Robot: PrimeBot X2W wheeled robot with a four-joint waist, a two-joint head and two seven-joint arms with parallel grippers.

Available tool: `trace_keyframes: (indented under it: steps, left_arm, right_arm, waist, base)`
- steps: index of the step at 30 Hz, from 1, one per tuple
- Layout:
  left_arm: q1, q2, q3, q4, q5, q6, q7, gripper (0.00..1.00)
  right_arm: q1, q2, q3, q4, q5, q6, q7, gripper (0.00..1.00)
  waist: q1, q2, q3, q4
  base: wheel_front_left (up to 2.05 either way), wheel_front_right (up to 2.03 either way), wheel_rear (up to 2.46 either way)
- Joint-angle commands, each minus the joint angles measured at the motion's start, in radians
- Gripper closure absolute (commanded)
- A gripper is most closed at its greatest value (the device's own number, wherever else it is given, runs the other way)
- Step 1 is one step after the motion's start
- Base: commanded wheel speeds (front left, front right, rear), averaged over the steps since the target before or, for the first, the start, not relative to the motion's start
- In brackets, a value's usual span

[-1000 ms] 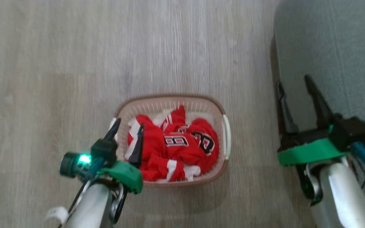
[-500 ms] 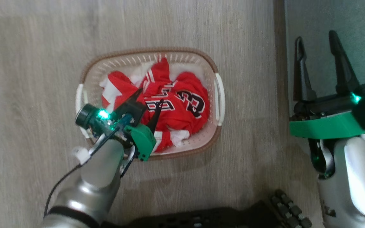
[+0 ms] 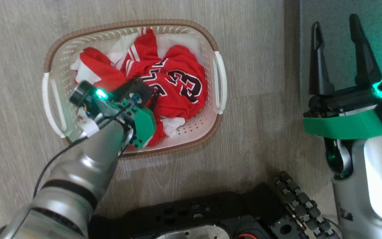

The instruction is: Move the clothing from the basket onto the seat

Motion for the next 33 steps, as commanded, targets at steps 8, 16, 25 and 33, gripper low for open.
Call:
trace_keyframes:
  steps: [8,16,25,33]
  left_arm:
    - [-0.039,0.011,-0.031,0.076,-0.015,-0.004,0.051,0.0]
    - [-0.016,0.011,-0.069,0.051,-0.064,-0.02,0.028,1.0]
    - [0.072,0.011,-0.098,-0.042,-0.146,-0.037,-0.02,1.0]
    - [0.164,0.014,-0.051,-0.217,-0.21,-0.017,-0.024,1.0]
  right_arm:
    - [0.01,-0.006,0.036,-0.029,0.024,0.0,-0.006,0.0]
    - [0.004,-0.006,0.045,-0.005,0.039,0.0,-0.006,0.0]
    - [0.026,-0.006,0.061,0.057,0.047,0.0,-0.006,0.0]
    - [0.096,-0.006,0.063,0.136,0.038,0.0,-0.006,0.0]
  waist:
    - [-0.0001,0.0,0.033,-0.02]
    - [-0.0001,0.0,-0.006,-0.018]
    - [-0.0001,0.0,-0.194,0.009]
    - [-0.0001,0.0,-0.418,0.046]
  base:
    - [0.0,0.0,0.0]
    - [0.0,0.0,0.0]
    - [0.0,0.0,0.0]
    - [0.0,0.0,0.0]
